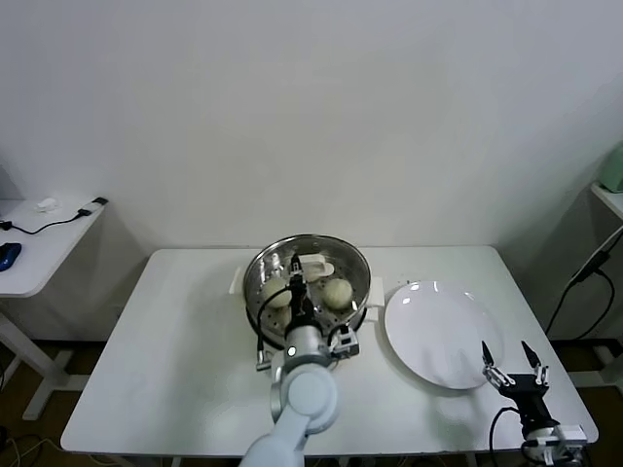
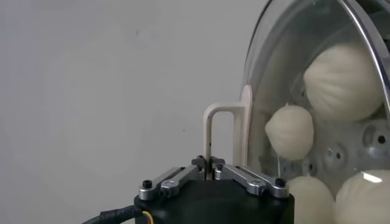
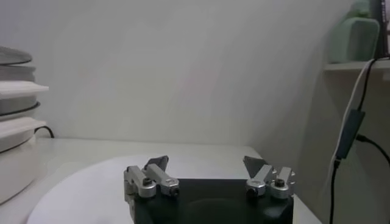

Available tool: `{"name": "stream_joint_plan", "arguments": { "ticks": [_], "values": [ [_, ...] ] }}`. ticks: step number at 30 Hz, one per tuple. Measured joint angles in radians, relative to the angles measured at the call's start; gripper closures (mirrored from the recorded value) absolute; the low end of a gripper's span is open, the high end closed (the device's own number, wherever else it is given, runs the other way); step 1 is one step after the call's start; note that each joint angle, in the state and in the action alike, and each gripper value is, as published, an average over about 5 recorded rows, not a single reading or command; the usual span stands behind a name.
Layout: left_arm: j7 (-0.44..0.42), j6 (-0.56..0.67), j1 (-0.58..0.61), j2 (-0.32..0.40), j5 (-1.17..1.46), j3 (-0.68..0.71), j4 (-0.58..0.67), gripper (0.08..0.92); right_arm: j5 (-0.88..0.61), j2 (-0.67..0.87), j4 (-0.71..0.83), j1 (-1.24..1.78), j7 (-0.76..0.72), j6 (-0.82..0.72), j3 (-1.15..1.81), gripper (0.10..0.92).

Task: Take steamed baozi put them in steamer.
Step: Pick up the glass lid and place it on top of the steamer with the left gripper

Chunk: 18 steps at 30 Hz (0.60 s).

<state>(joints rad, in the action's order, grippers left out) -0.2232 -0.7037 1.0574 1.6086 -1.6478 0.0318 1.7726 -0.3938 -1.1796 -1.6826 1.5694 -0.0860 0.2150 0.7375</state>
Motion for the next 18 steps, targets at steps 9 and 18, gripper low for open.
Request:
{"name": "stream_joint_plan", "arguments": {
  "ticks": [9,18],
  "values": [
    [0.043,0.007,-0.002,0.001,-0.012,-0.012,-0.04,0.865,0.004,-0.003,0.004,0.005,-0.006,0.016,0.002,0.203],
    [0.072,0.019,0.0,-0.003,-0.032,-0.022,-0.063,0.865,0.016,-0.008,0.007,0.006,-0.011,0.028,0.003,0.203]
  ]
}}
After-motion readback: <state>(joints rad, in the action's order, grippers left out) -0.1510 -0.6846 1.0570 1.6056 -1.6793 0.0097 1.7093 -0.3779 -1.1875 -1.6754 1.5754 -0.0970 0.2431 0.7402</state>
